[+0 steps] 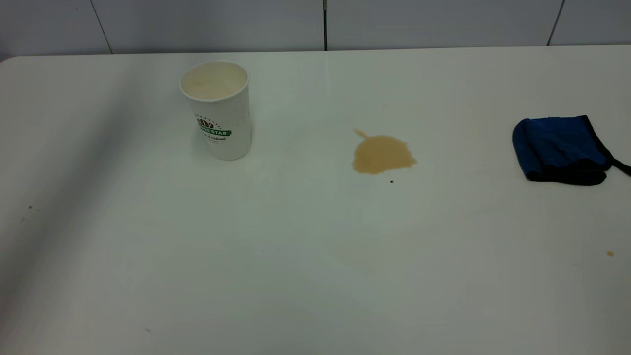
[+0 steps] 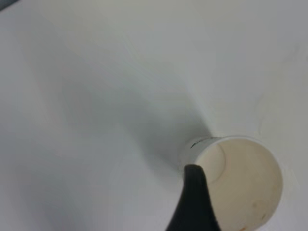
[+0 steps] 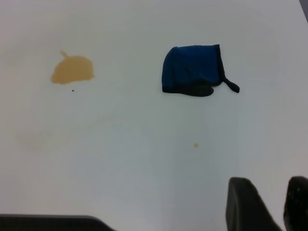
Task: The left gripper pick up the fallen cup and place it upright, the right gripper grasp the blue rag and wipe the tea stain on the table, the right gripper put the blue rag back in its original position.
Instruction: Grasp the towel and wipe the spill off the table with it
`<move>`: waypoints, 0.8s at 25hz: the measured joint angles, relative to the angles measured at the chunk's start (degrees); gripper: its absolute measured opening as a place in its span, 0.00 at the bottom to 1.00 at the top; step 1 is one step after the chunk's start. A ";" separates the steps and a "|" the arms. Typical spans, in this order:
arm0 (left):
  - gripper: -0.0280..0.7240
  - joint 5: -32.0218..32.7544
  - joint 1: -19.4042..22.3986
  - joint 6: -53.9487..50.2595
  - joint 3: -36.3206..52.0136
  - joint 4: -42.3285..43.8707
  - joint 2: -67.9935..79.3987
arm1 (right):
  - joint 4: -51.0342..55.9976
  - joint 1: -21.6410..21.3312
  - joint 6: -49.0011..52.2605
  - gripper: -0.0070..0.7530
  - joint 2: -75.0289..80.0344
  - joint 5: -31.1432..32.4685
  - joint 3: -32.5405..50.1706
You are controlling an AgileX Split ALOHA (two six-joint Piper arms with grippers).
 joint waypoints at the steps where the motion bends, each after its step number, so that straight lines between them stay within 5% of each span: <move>1: 0.85 0.00 0.00 -1.54 -0.05 0.49 -1.45 | 0.00 0.00 0.00 0.32 0.00 0.00 0.00; 7: 0.63 0.00 0.00 -8.98 4.93 3.49 -12.32 | 0.00 0.00 0.00 0.32 0.00 0.05 0.00; 20: 0.37 0.00 0.00 -12.32 51.75 8.71 -47.84 | 0.00 0.00 0.00 0.32 0.00 0.05 0.00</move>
